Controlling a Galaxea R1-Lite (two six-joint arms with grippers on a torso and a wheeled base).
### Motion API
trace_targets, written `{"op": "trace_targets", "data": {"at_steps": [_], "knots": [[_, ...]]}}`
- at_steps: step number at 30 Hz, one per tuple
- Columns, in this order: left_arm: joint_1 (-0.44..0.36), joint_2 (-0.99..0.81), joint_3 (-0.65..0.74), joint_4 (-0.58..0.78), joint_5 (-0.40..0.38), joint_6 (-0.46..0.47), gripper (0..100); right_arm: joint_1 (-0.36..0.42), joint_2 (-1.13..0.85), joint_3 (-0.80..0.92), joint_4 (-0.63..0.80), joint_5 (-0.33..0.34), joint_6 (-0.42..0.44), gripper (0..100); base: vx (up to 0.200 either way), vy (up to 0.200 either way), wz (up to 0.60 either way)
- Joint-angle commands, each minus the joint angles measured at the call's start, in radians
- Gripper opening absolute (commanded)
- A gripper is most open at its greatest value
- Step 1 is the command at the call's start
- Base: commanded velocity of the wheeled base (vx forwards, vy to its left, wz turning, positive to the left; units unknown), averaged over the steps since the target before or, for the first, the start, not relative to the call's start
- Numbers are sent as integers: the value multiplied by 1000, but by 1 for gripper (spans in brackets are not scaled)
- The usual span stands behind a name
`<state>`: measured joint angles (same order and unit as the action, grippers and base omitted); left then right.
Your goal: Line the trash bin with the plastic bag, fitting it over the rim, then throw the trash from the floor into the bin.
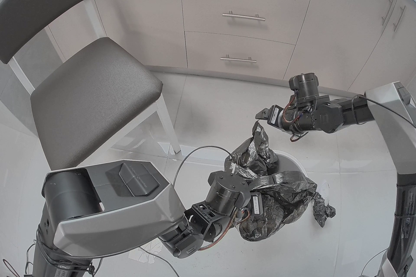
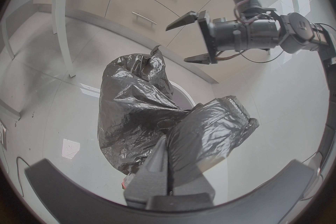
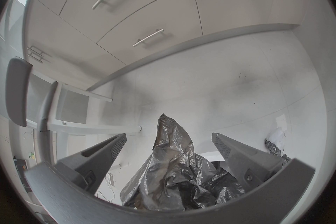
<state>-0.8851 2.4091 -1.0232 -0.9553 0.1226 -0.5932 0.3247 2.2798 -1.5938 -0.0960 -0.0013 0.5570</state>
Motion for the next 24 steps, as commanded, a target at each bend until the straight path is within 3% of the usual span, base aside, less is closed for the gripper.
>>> {"op": "trace_targets", "data": {"at_steps": [1,24], "knots": [[2,2,-2,0,0,0,0,13,136,-115,48,-5,-14,100,0,0,0],[2,2,-2,-2,0,0,0,33,224,-190,55,-29,-63,100,0,0,0]]}}
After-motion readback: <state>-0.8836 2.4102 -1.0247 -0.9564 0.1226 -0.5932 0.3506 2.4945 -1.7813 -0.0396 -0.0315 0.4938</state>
